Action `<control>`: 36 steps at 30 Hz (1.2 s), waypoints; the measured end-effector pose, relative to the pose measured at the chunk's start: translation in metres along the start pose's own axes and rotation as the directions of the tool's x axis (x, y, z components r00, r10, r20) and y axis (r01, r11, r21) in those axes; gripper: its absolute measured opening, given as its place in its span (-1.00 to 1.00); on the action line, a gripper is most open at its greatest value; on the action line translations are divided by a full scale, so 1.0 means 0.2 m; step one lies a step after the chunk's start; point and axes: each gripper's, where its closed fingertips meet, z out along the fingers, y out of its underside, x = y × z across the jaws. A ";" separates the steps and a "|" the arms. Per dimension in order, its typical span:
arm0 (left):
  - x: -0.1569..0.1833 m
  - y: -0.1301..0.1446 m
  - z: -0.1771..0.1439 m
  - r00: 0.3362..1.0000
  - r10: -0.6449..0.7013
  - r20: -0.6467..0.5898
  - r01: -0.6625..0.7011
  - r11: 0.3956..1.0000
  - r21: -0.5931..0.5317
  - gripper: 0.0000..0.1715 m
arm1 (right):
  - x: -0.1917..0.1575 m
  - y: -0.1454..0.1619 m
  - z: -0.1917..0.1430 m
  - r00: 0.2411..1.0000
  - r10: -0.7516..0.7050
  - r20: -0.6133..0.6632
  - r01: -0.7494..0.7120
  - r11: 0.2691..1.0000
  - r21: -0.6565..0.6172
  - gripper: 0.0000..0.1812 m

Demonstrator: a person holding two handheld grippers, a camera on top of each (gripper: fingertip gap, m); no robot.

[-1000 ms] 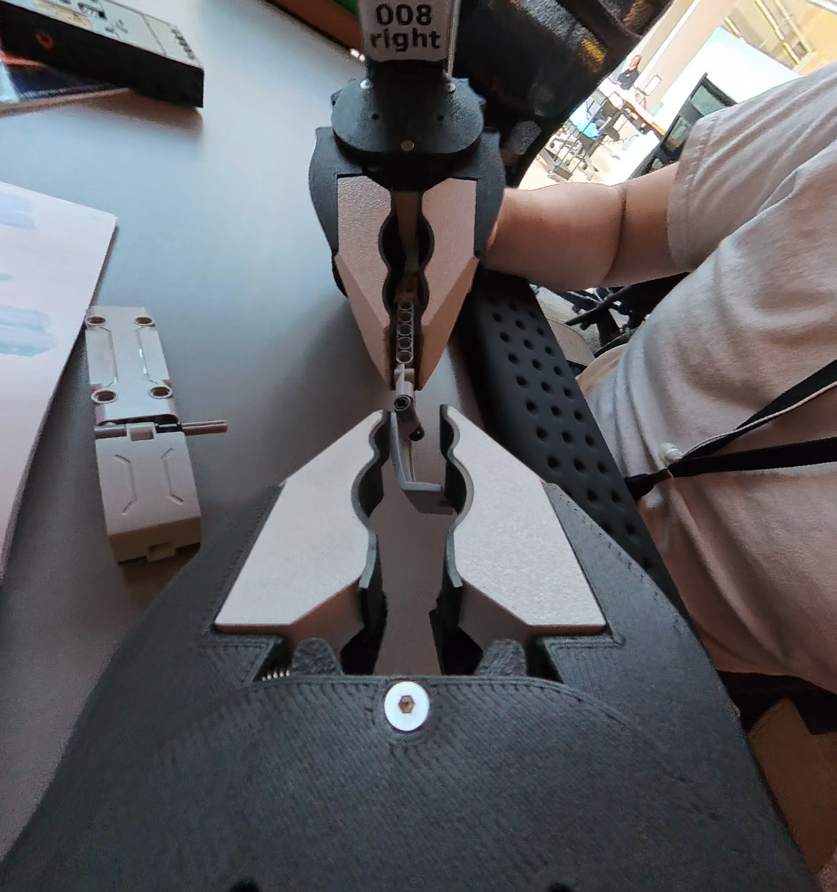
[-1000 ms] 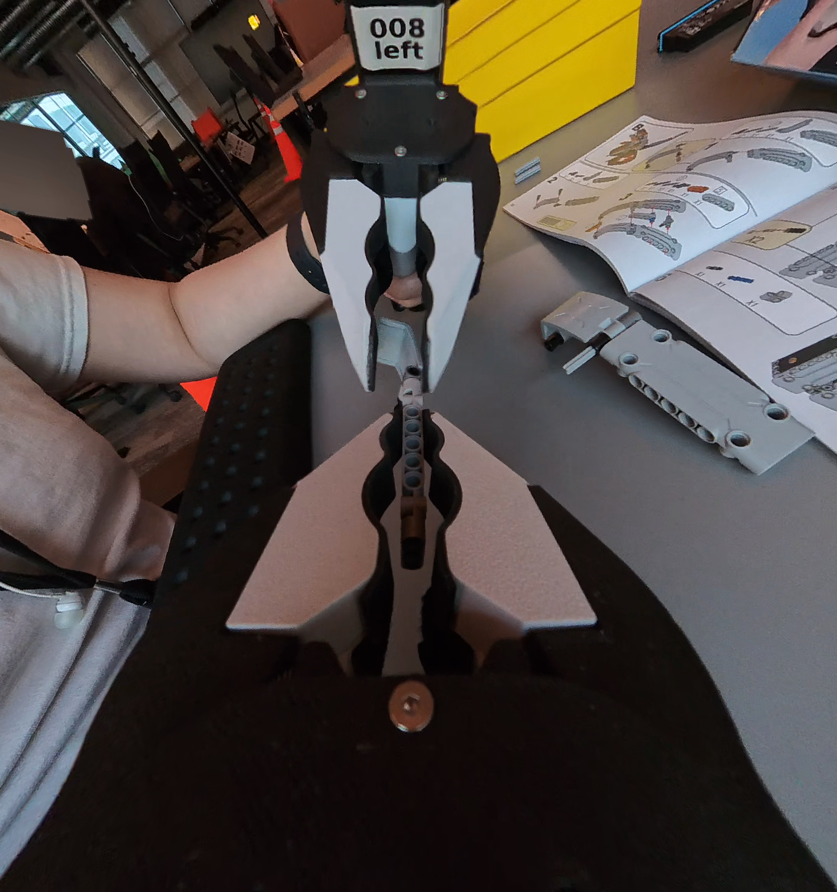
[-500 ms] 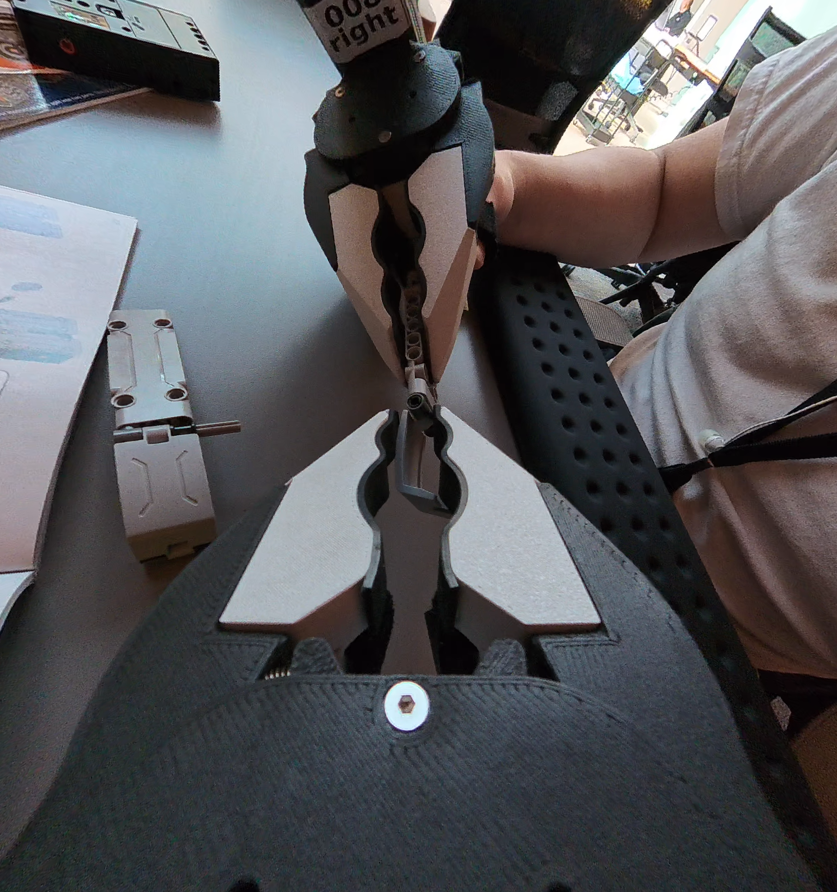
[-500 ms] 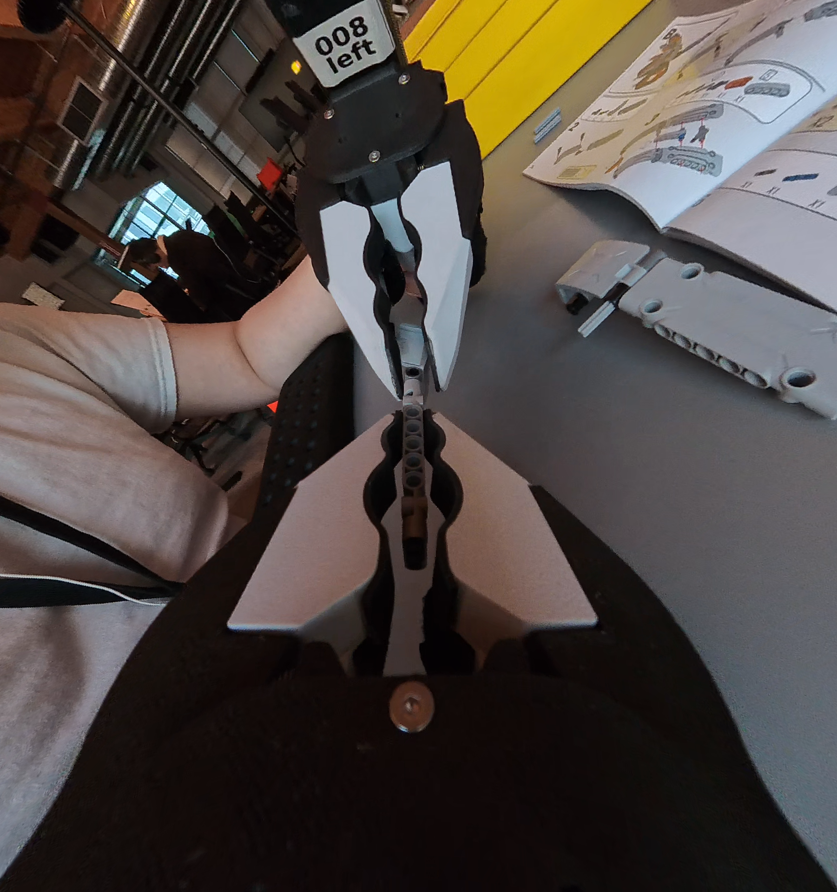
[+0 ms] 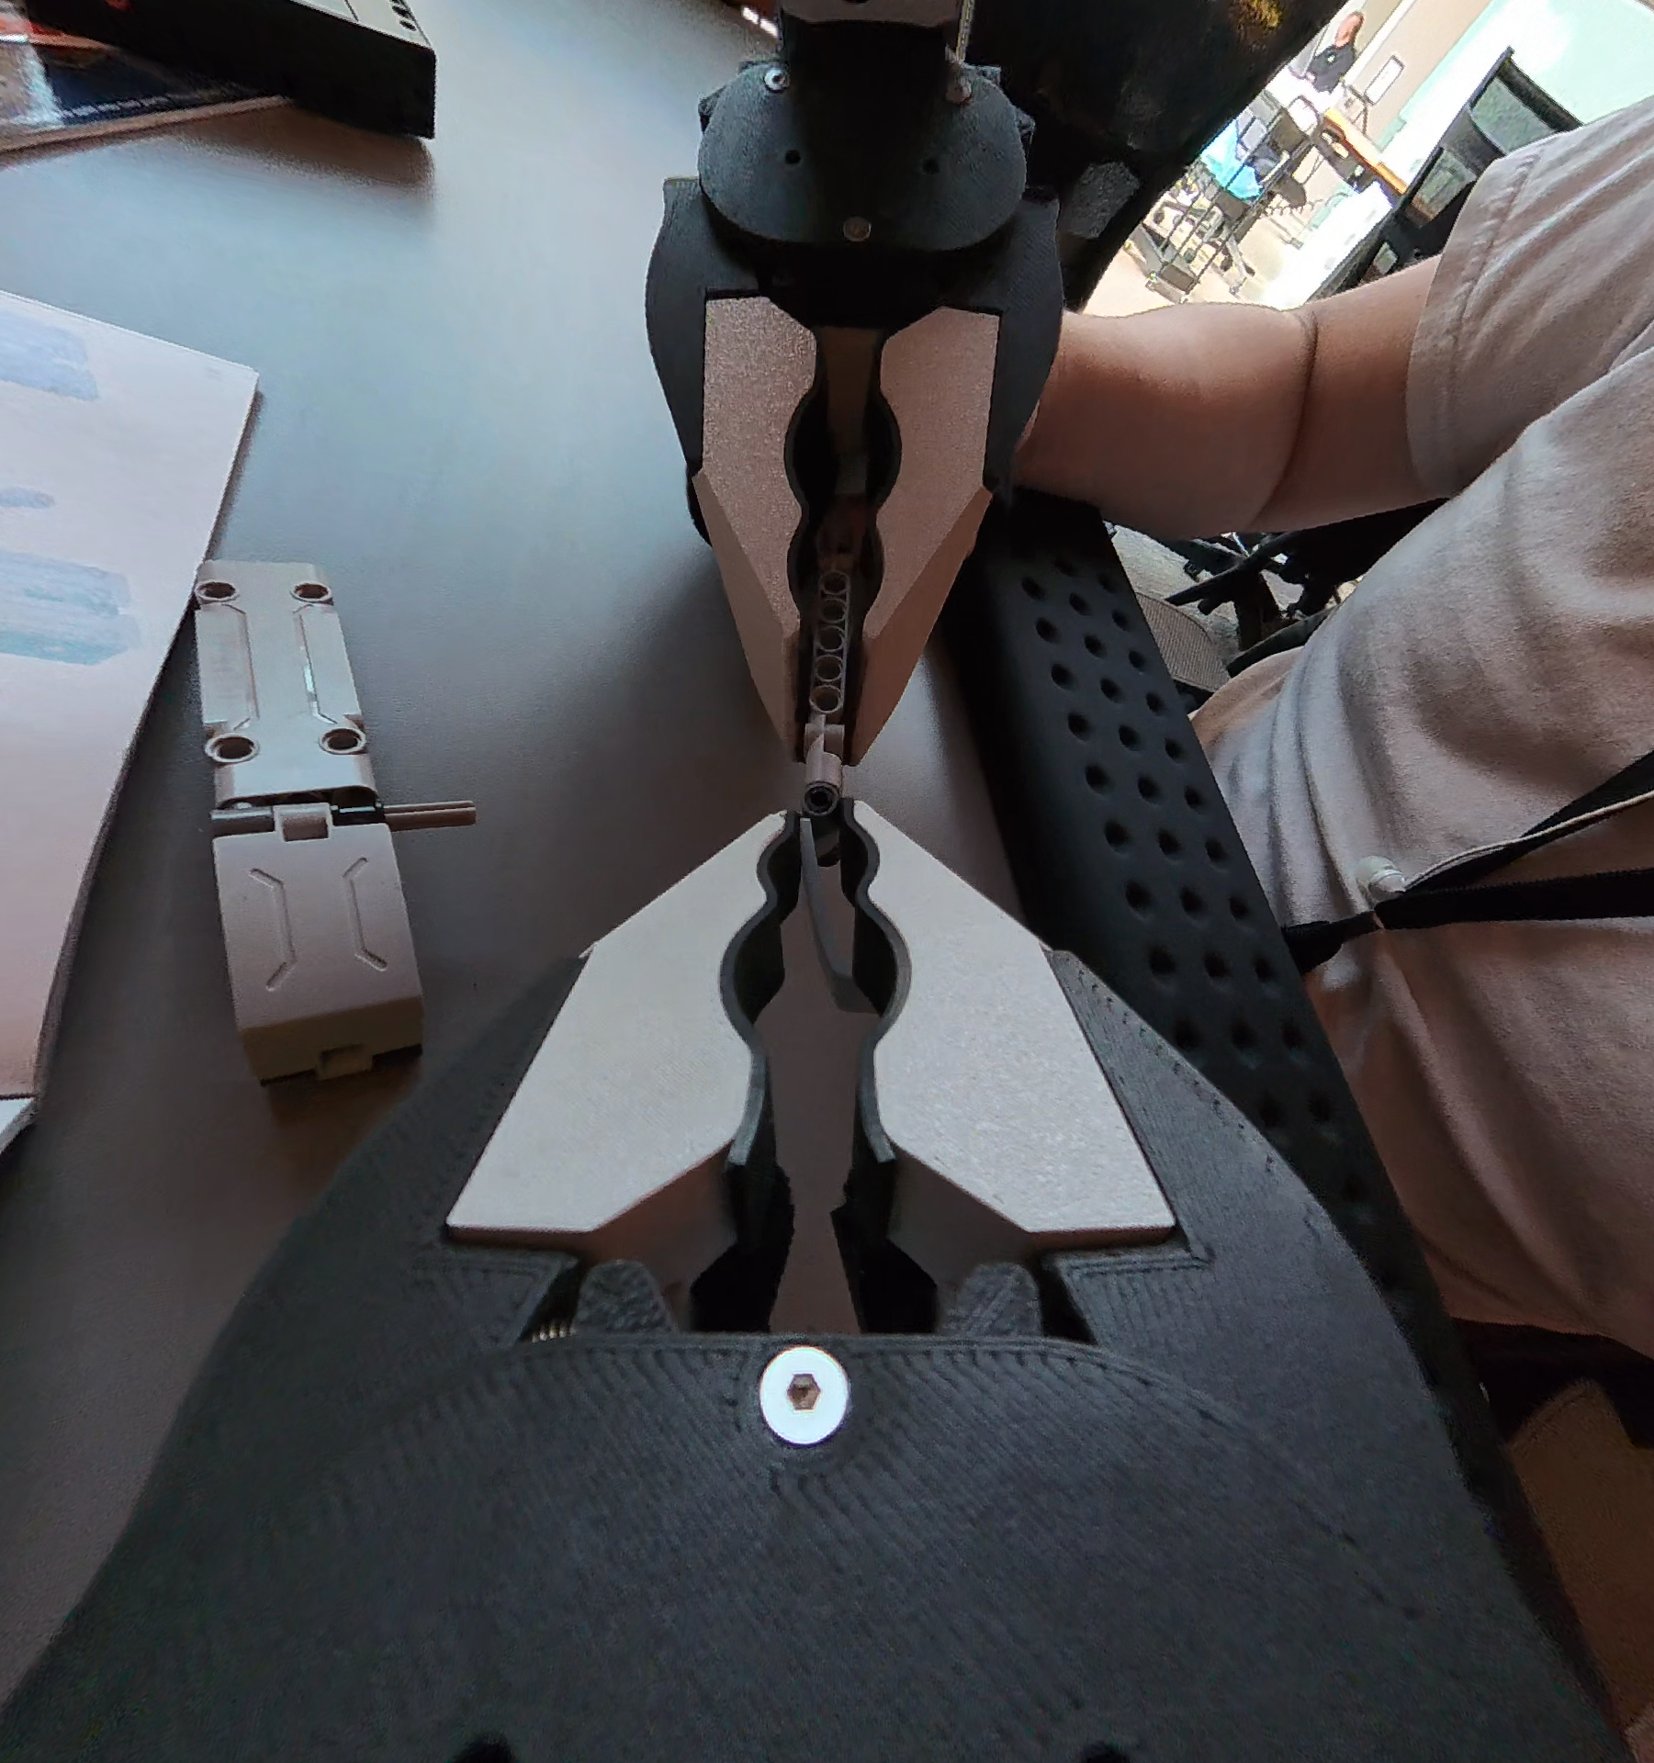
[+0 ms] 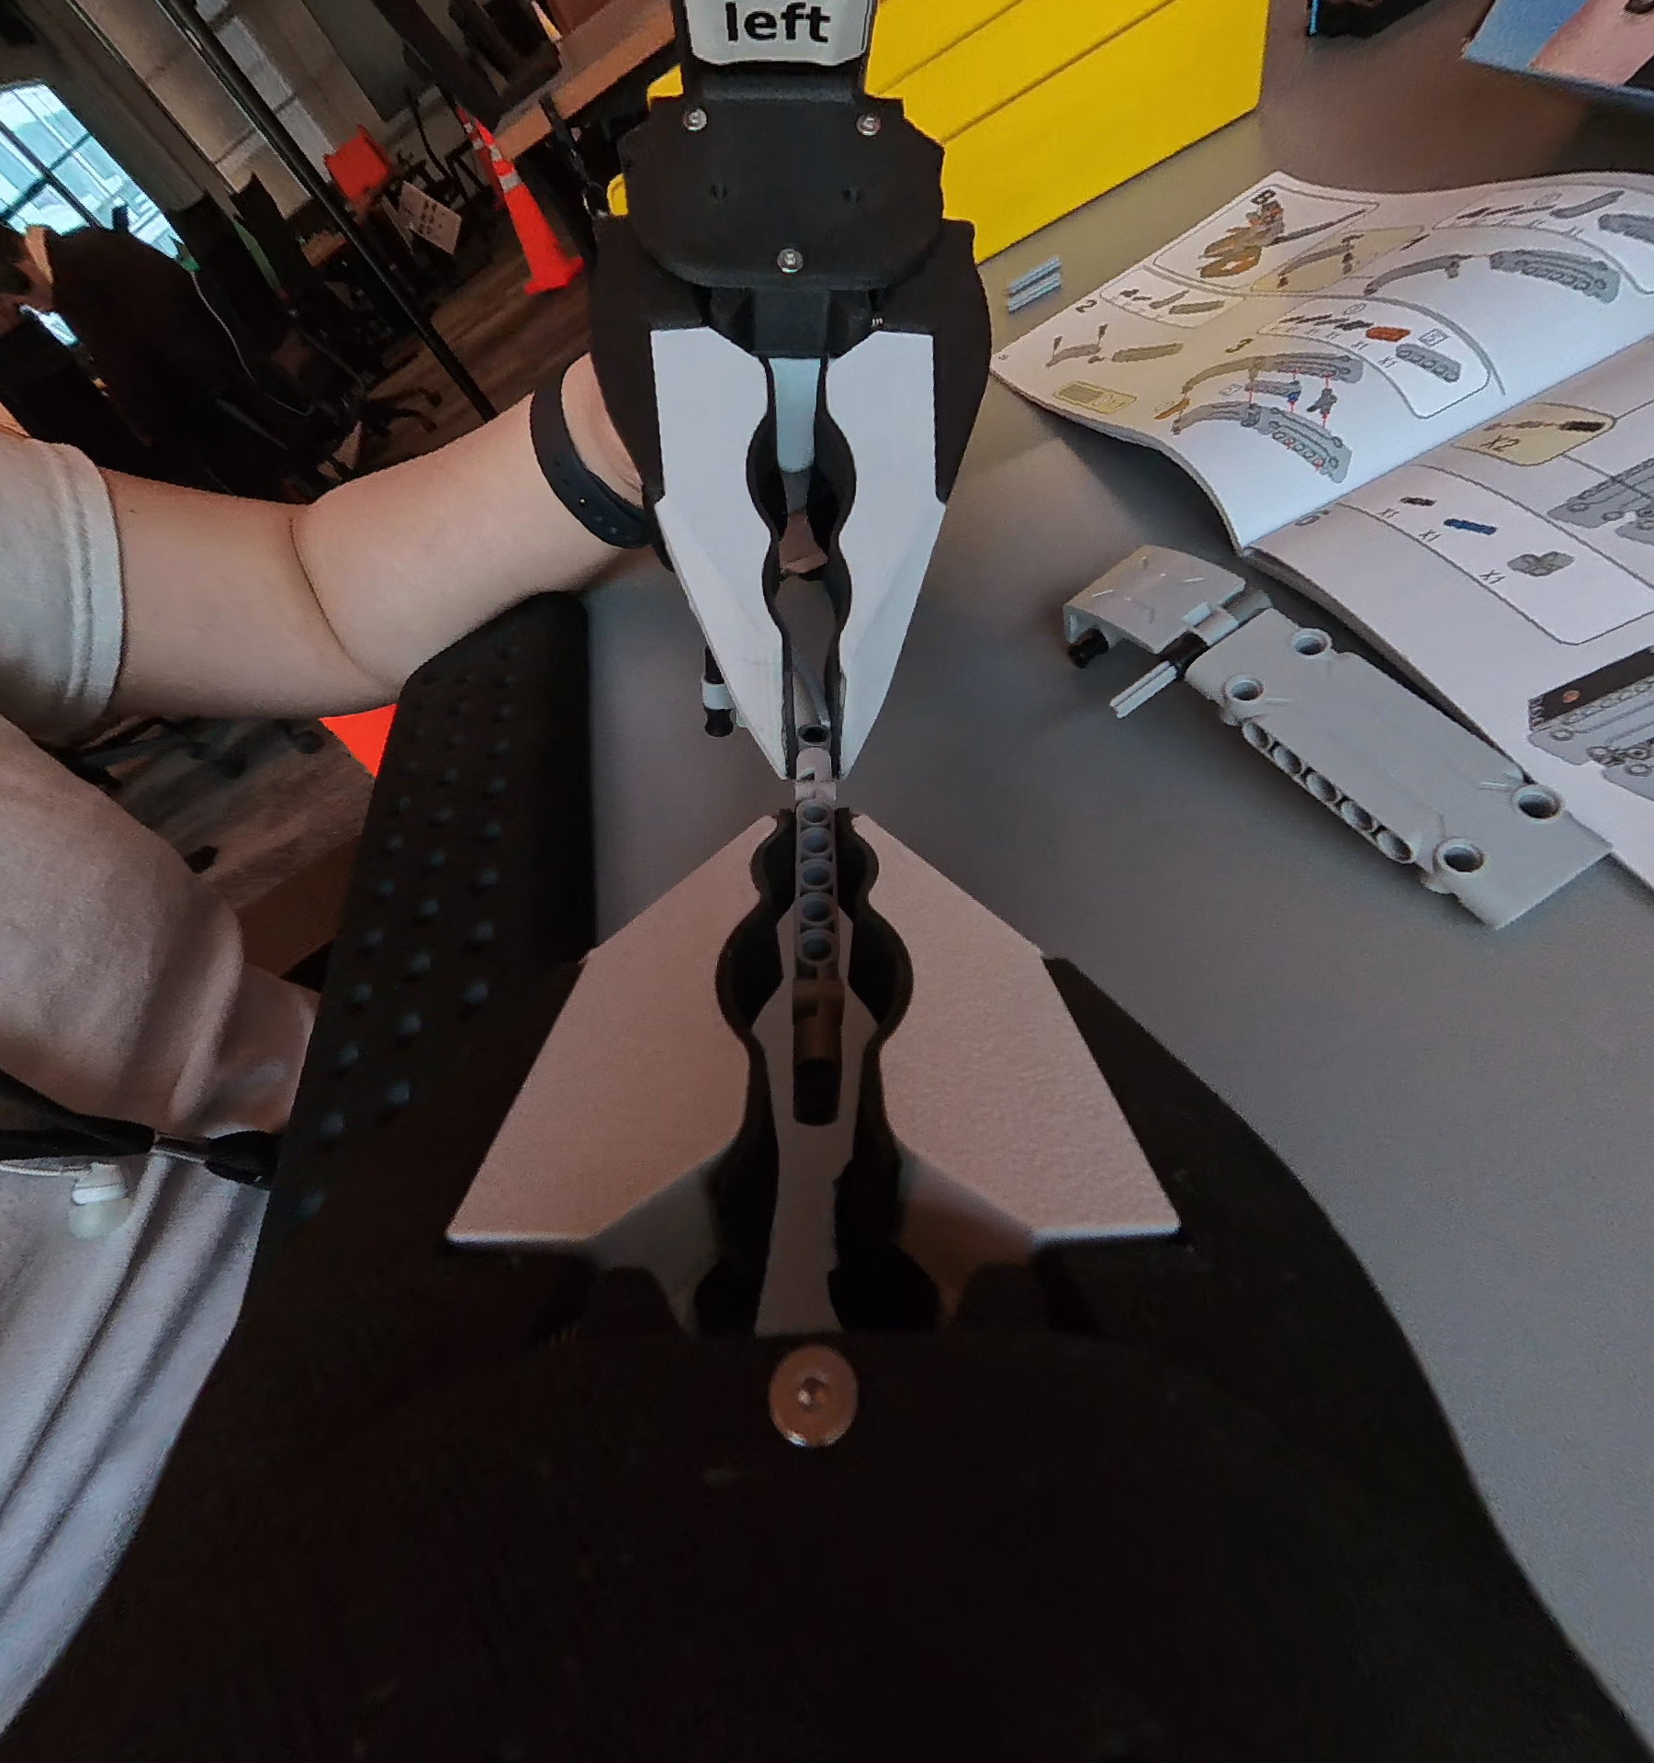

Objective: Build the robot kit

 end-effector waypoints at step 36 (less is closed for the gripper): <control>-0.04 0.04 0.01 0.996 -0.086 0.034 0.087 0.995 -0.054 -0.92 | 0.03 0.04 0.03 0.998 0.067 -0.018 -0.068 0.996 -0.065 -0.93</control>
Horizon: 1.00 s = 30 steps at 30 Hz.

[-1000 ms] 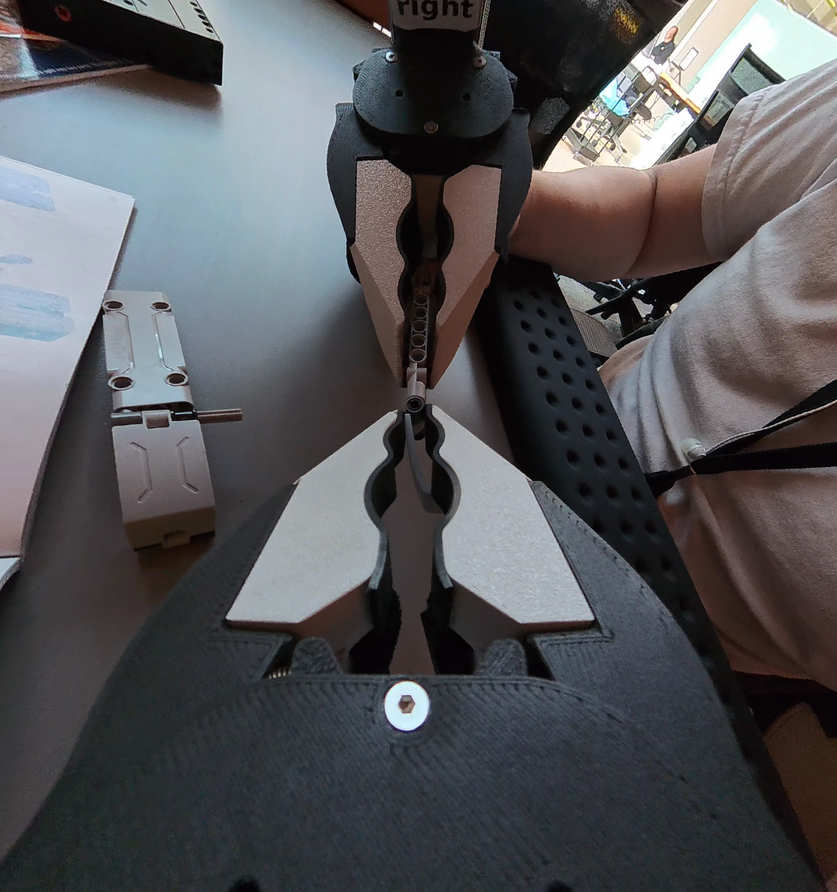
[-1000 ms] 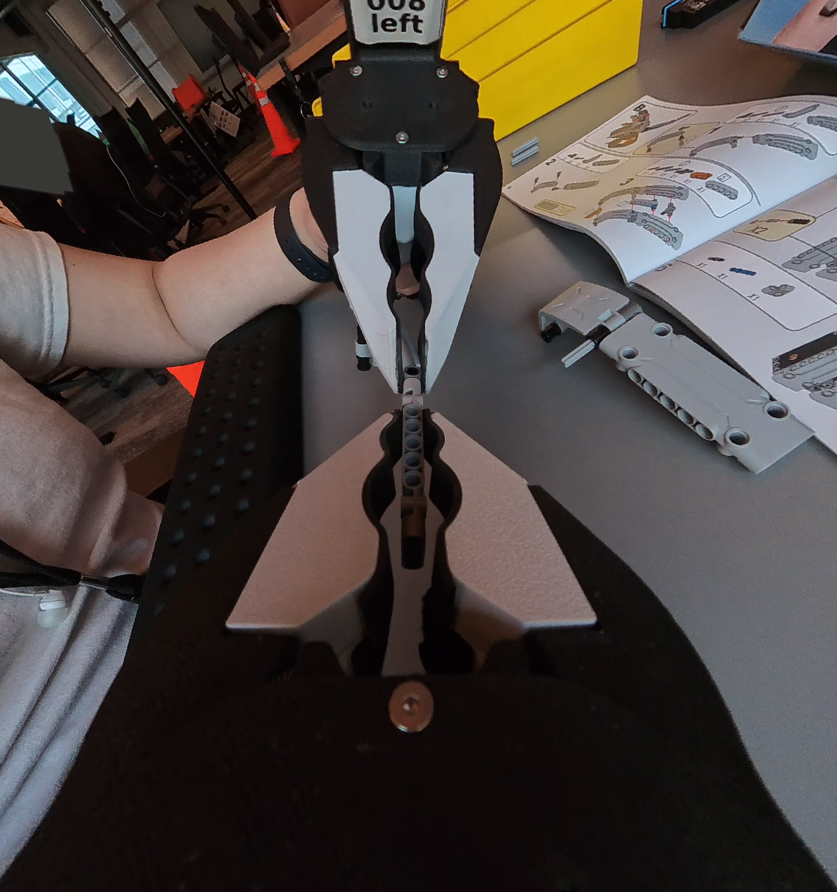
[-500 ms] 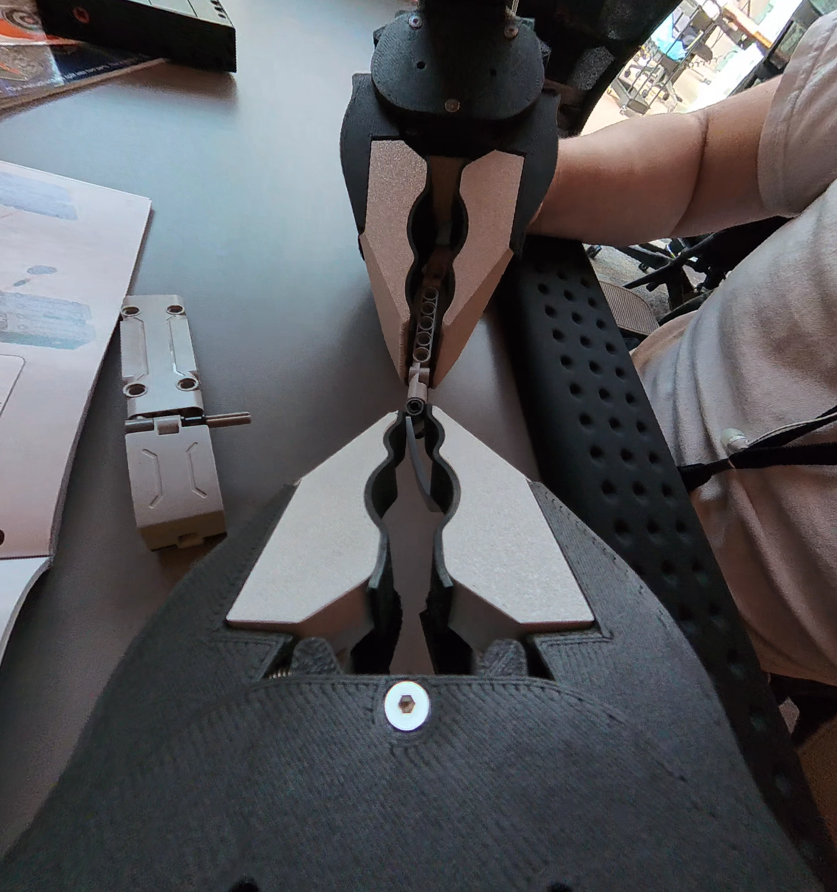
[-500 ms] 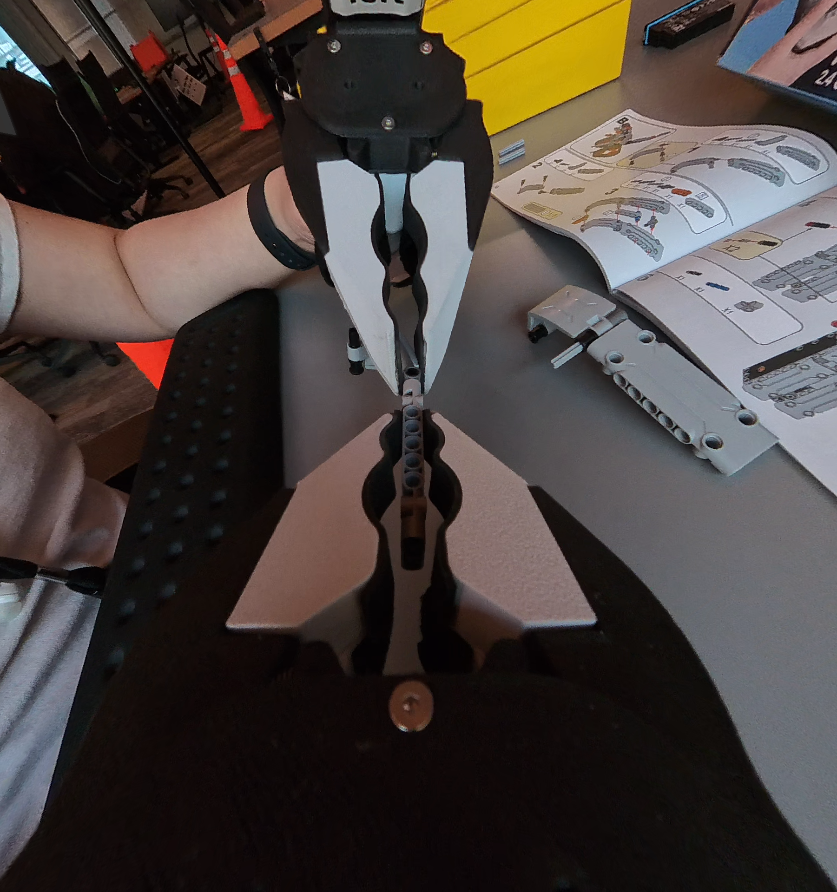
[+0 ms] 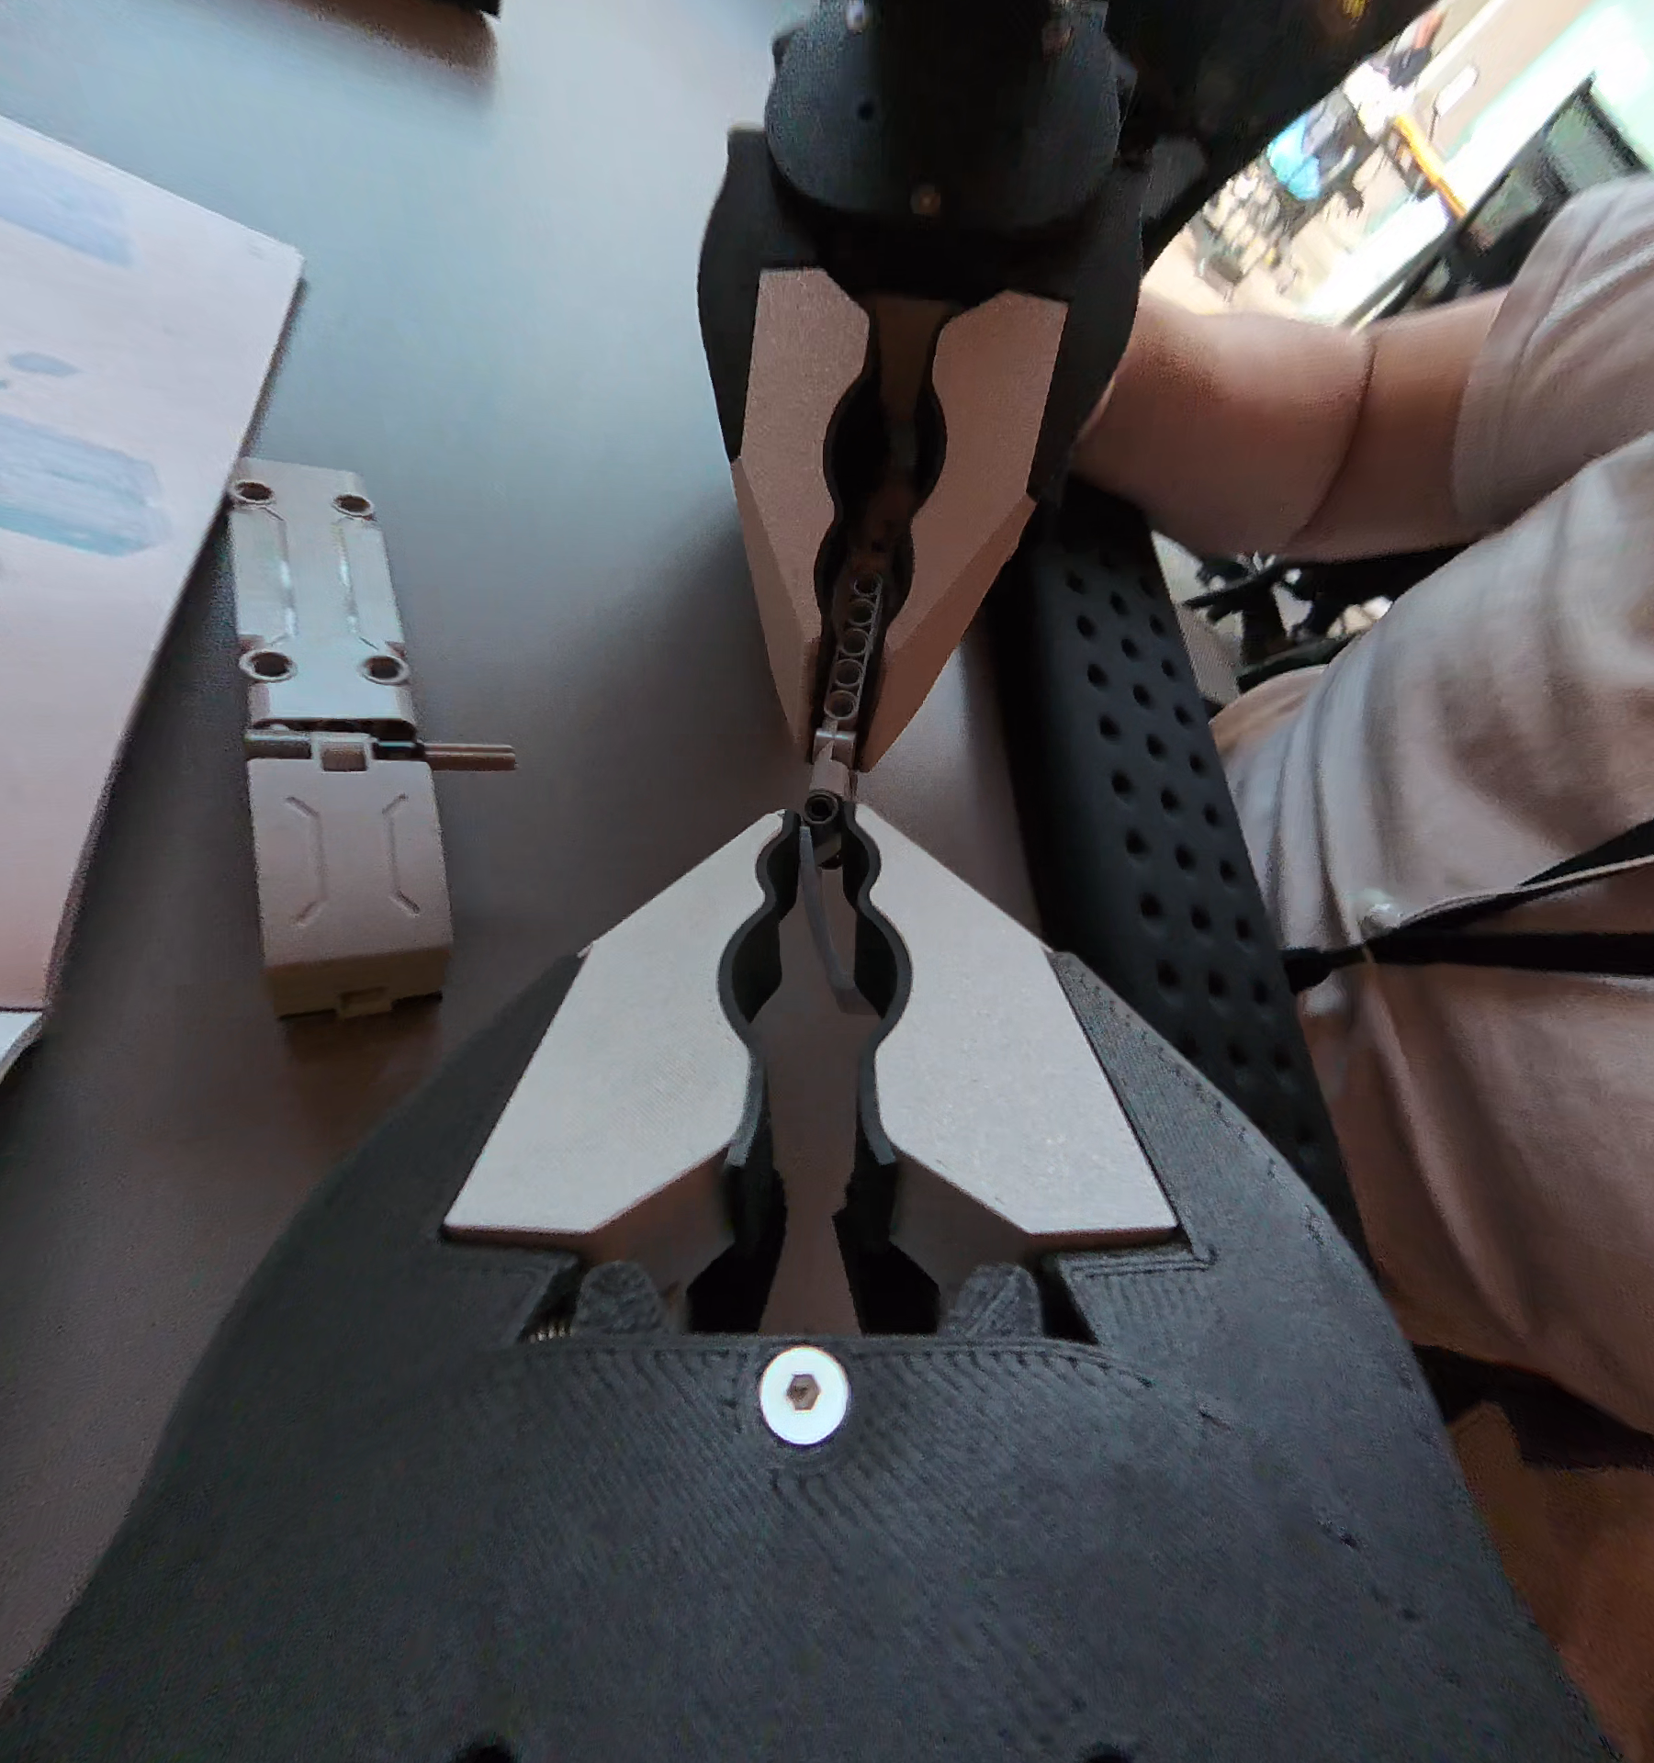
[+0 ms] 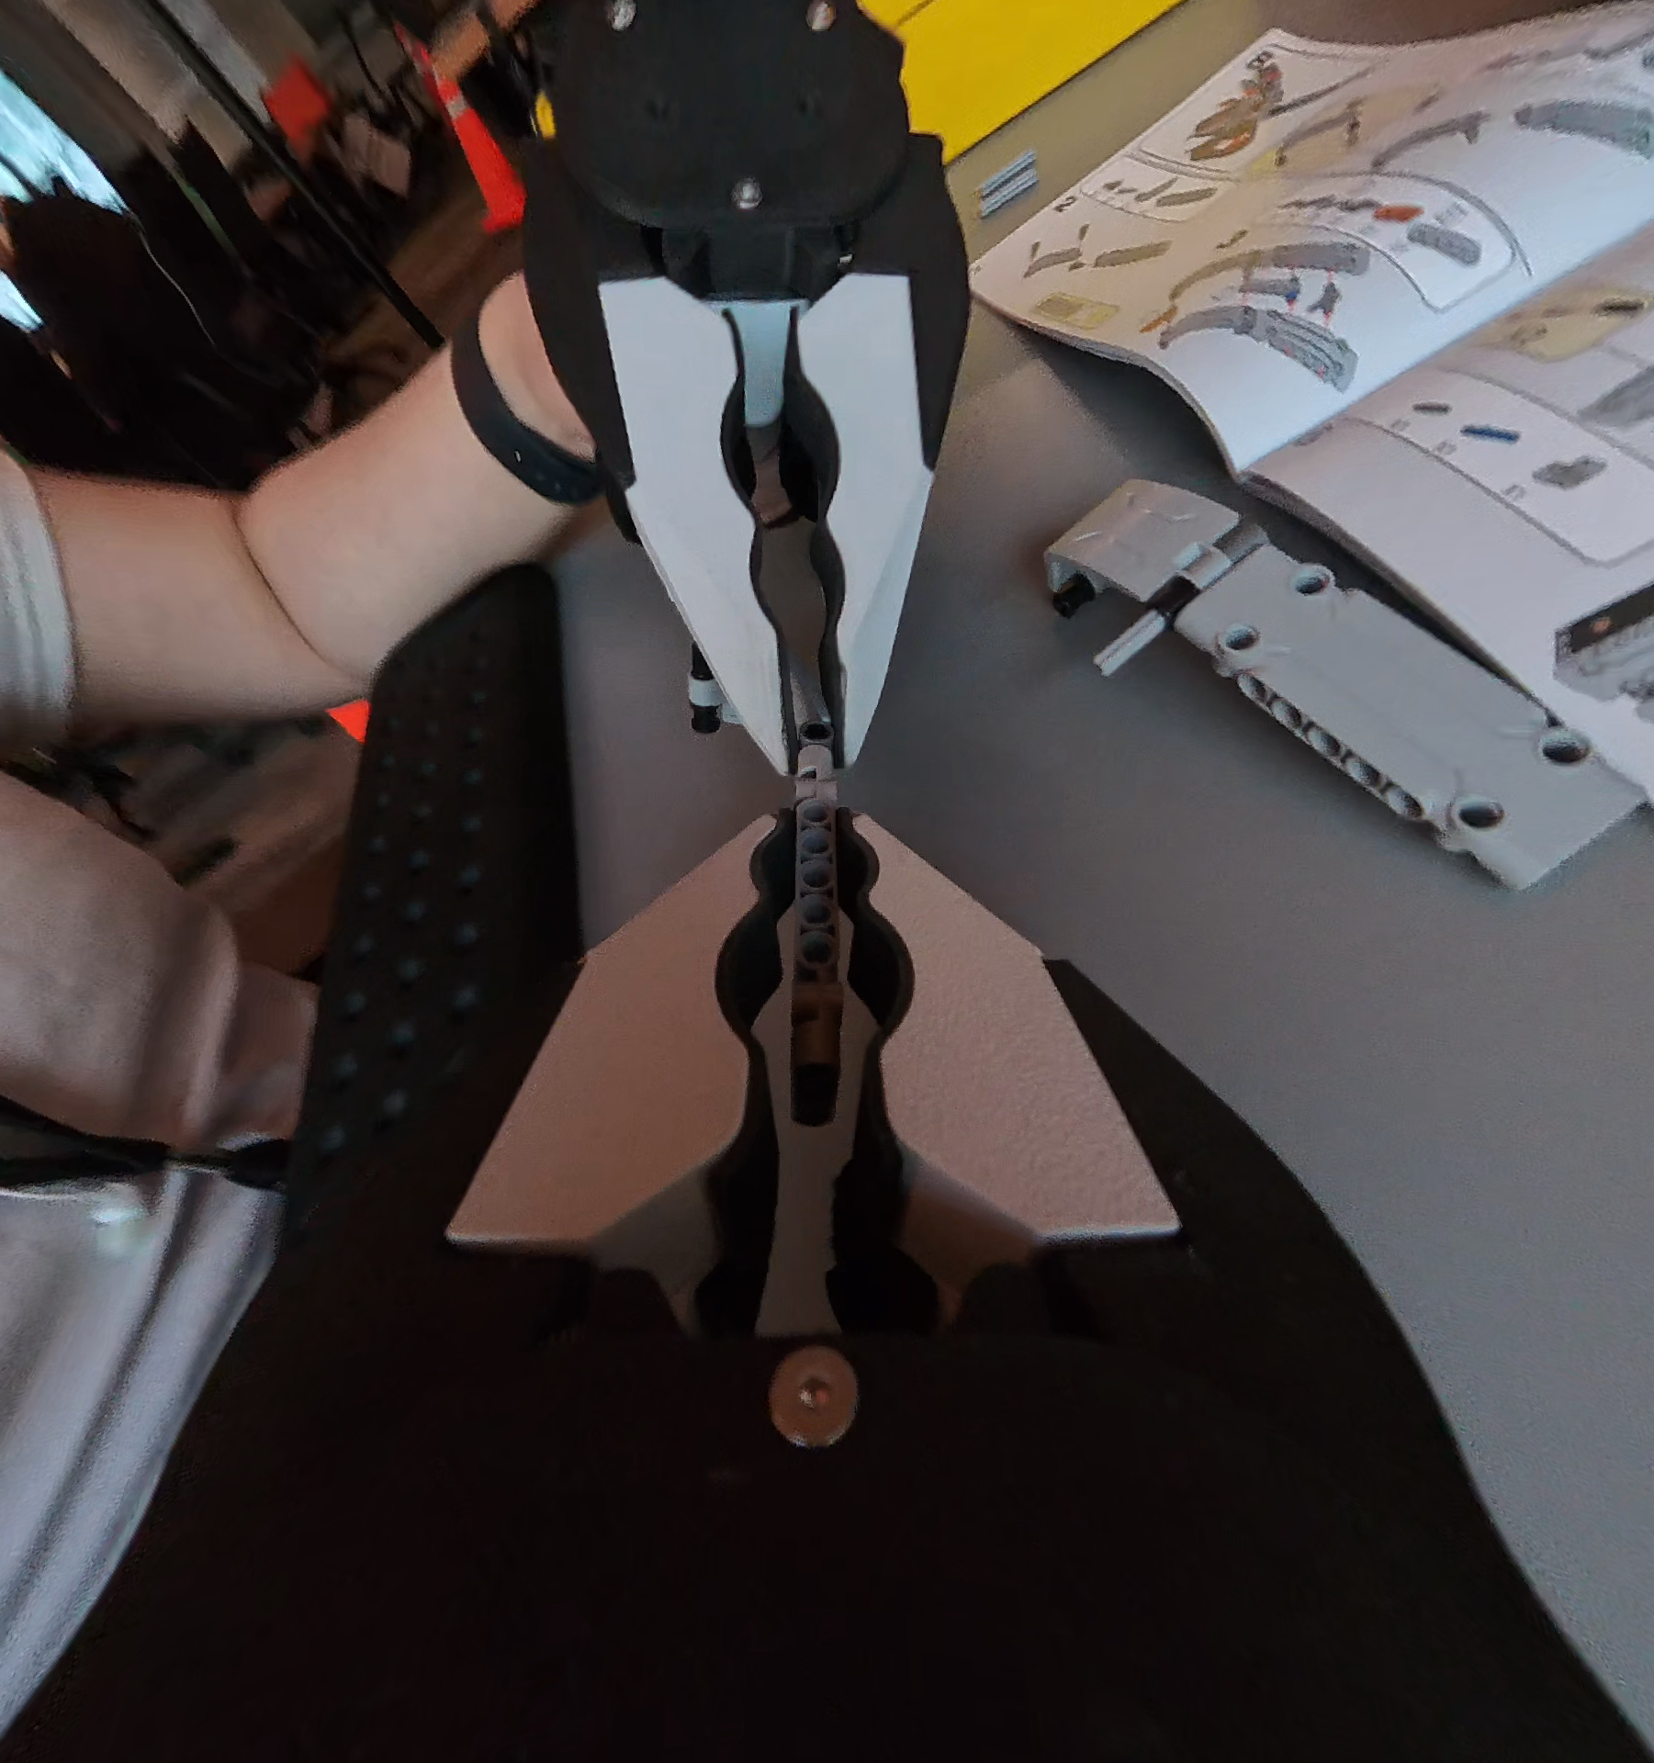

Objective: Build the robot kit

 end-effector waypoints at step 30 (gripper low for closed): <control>0.00 -0.05 0.00 0.958 -0.241 -0.154 0.258 0.961 0.099 -0.94 | 0.01 -0.01 -0.03 0.948 0.278 0.154 -0.286 0.958 0.032 -0.93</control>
